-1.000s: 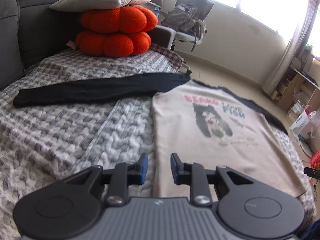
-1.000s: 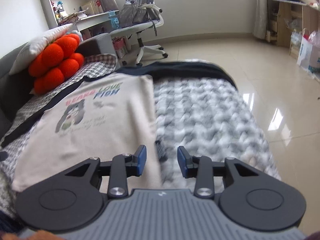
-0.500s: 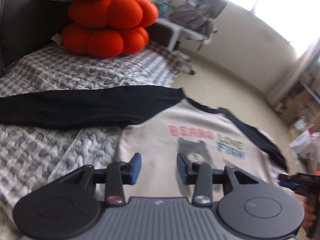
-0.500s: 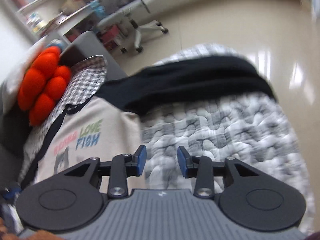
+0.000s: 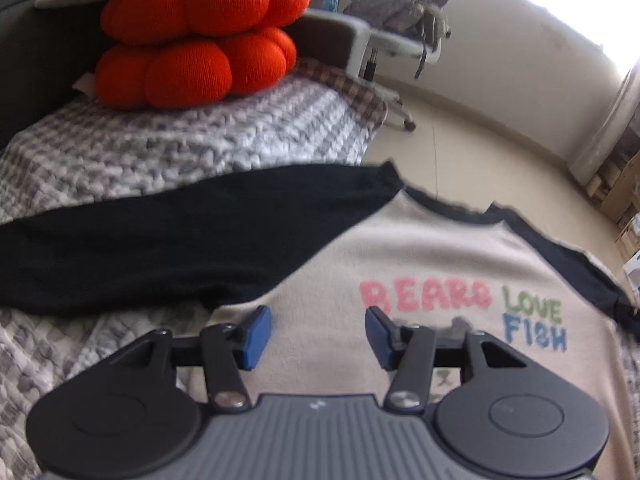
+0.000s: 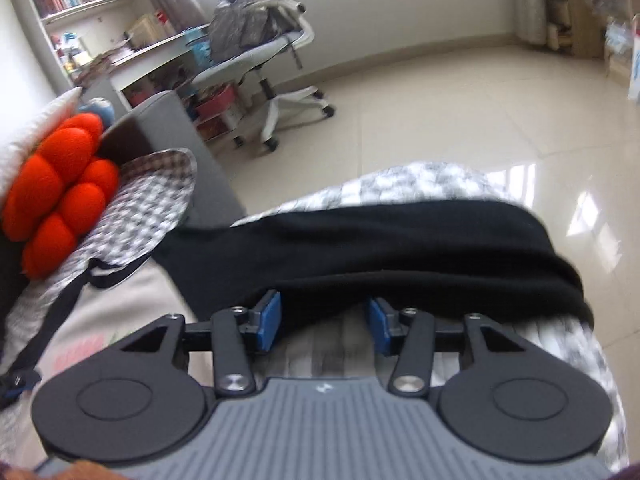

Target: Fold clothes

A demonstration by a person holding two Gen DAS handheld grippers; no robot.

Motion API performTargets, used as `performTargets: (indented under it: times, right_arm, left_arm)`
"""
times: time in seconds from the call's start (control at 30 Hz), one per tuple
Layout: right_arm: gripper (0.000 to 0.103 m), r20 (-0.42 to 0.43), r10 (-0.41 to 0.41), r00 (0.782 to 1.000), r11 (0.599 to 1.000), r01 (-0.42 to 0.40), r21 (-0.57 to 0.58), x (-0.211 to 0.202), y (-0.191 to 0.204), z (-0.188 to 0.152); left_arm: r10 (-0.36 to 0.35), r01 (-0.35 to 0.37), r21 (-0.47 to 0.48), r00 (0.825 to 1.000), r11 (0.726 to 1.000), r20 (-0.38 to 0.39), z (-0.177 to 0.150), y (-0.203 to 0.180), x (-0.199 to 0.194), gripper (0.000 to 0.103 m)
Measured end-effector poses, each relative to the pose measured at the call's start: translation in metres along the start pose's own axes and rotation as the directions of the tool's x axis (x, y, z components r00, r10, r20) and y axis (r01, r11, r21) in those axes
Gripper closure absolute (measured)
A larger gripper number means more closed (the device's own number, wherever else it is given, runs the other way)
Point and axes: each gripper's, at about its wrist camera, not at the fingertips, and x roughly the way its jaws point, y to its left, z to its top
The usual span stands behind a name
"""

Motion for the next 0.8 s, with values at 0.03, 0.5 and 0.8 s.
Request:
performTargets:
  times: [0.03, 0.5, 0.8]
  right_arm:
    - [0.056, 0.012, -0.021, 1.0, 1.0, 0.021, -0.004, 0.003, 0.002, 0.001]
    - [0.101, 0.0, -0.077, 0.997, 0.996, 0.076, 0.052, -0.005, -0.011, 0.006]
    - [0.088, 0.005, -0.008, 1.0, 0.999, 0.008, -0.036, -0.018, -0.009, 0.002]
  left_arm:
    - [0.007, -0.008, 0.016, 1.0, 1.0, 0.01, -0.002, -0.002, 0.001, 0.049]
    - [0.067, -0.072, 0.15, 0.997, 0.986, 0.038, -0.014, -0.016, 0.001, 0.046]
    - [0.059, -0.063, 0.121, 0.998, 0.991, 0.032, -0.012, -0.012, -0.004, 0.046]
